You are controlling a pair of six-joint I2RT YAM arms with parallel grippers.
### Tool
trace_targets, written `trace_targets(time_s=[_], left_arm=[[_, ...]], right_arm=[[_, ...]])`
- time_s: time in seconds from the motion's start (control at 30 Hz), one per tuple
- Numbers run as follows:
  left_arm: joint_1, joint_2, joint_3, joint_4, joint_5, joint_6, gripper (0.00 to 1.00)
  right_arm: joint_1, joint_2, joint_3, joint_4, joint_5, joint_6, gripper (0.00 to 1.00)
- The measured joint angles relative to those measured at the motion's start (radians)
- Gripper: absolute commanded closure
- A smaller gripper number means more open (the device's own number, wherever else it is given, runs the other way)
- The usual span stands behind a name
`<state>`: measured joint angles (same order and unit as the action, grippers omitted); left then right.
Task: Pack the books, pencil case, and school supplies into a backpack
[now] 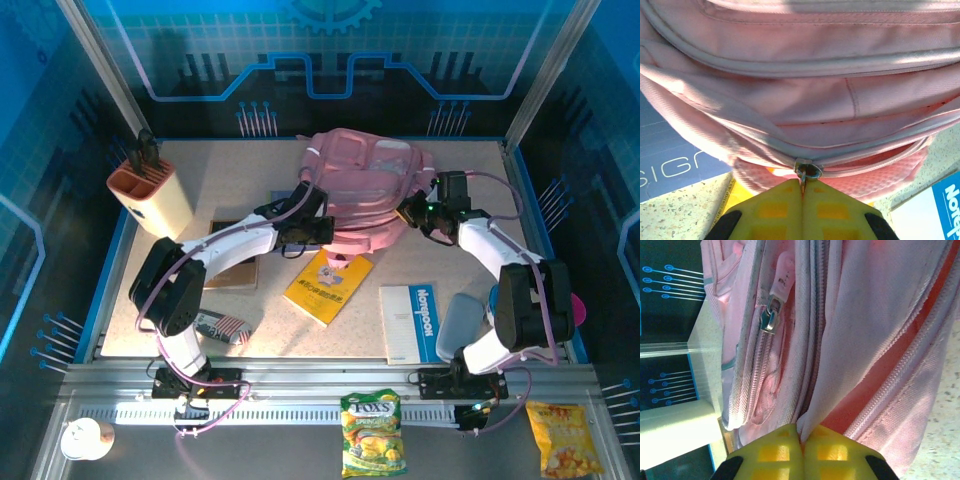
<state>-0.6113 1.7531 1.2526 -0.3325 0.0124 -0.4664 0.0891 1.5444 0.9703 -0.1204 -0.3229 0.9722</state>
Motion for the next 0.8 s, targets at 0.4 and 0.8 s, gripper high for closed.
trace_targets(time_s=[0.4, 0.8], left_arm=[[-0.001, 0.155, 0.120, -0.014, 0.152, 0.055, 1.00], [-0.113, 0.296, 0.286, 0.017, 0.248, 0.019, 1.00]], right_arm=[[-0.084, -0.053, -0.077, -0.055, 0.022, -0.037, 0.29], [0.010, -0.234, -0.266, -0.118, 0.108, 0.162, 0.10]])
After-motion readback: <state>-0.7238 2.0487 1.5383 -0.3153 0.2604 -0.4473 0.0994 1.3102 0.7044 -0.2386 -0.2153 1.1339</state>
